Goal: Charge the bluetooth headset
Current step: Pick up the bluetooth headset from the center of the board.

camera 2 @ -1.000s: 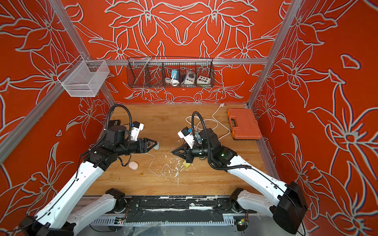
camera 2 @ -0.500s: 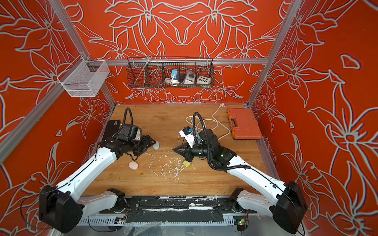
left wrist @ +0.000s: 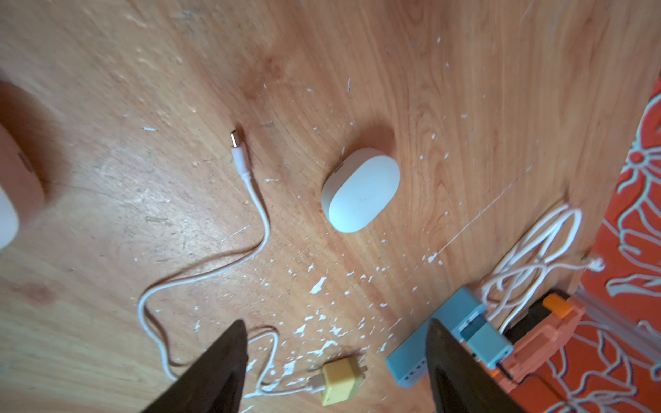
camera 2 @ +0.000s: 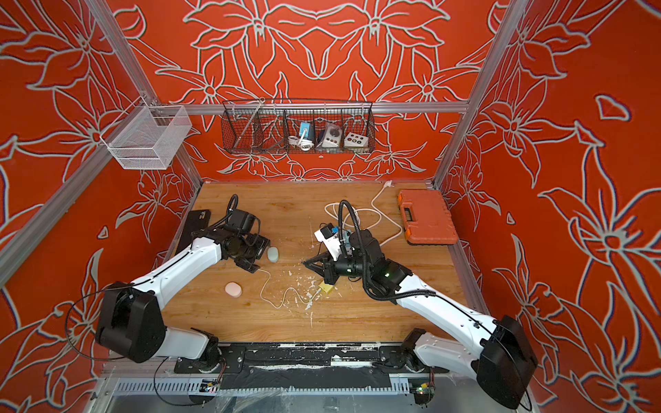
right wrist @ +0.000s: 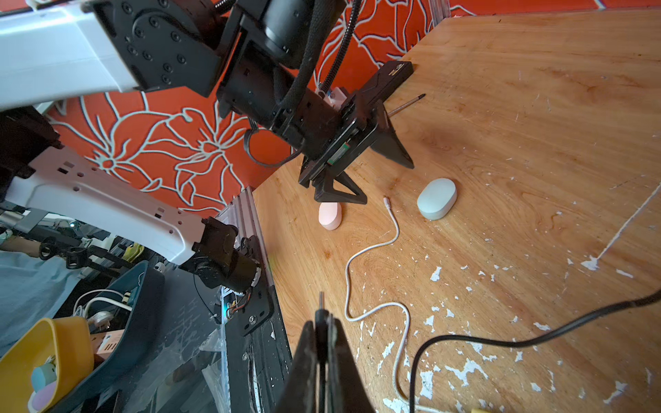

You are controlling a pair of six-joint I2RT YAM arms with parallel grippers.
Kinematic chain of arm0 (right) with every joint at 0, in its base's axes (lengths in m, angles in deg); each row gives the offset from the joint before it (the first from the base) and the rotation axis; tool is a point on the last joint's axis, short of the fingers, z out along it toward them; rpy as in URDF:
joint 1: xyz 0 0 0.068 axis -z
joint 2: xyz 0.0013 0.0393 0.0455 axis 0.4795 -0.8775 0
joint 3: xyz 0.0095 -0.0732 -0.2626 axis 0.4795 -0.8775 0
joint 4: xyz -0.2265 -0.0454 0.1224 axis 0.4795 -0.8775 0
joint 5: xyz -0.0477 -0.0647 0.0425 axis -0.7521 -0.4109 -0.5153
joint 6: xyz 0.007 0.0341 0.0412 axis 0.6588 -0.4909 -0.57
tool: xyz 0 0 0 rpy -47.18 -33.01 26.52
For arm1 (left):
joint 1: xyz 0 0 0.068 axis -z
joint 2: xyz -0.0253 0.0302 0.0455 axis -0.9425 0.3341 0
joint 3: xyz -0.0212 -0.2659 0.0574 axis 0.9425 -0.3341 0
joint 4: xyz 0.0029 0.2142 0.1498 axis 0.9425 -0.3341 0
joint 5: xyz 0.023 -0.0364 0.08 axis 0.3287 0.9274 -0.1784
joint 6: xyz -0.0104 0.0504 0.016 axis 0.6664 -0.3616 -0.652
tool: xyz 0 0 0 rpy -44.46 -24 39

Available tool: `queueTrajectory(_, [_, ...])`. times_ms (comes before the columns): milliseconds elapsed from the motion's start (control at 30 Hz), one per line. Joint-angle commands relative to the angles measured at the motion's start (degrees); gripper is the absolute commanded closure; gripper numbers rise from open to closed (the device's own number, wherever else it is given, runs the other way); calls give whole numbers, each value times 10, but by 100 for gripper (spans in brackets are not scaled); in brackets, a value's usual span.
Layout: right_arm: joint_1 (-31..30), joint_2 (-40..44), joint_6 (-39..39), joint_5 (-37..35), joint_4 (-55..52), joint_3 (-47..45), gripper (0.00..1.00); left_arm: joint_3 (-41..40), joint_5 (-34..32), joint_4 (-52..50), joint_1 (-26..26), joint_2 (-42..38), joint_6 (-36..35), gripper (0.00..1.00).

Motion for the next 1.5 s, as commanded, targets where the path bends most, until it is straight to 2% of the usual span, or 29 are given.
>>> queueTrajectory(0, [2,11,-9,-8,27,-5,100,22,-15,-23,-5,38,99,23])
queueTrajectory(133, [1,14,-12,-9,27,-5,100,35,-4,14,-5,79,157,22])
queueTrajectory(400, [1,21,-16,-11,33,-10,100,85,-9,22,-5,137,216,20])
queueTrajectory(600, [2,16,-21,-9,41,-10,100,84,-8,25,-5,162,257,20])
queueTrajectory(833, [1,11,-27,-9,46,-14,100,82,14,27,-5,183,266,20])
queueTrajectory(1133, [2,7,-33,-7,58,-18,100,70,10,37,-9,202,274,20])
queueTrajectory(1367, [1,6,-35,-8,65,-22,100,70,14,40,-11,219,274,24])
queueTrajectory(1467, [2,7,-38,-10,71,-25,100,62,17,48,-13,223,277,28])
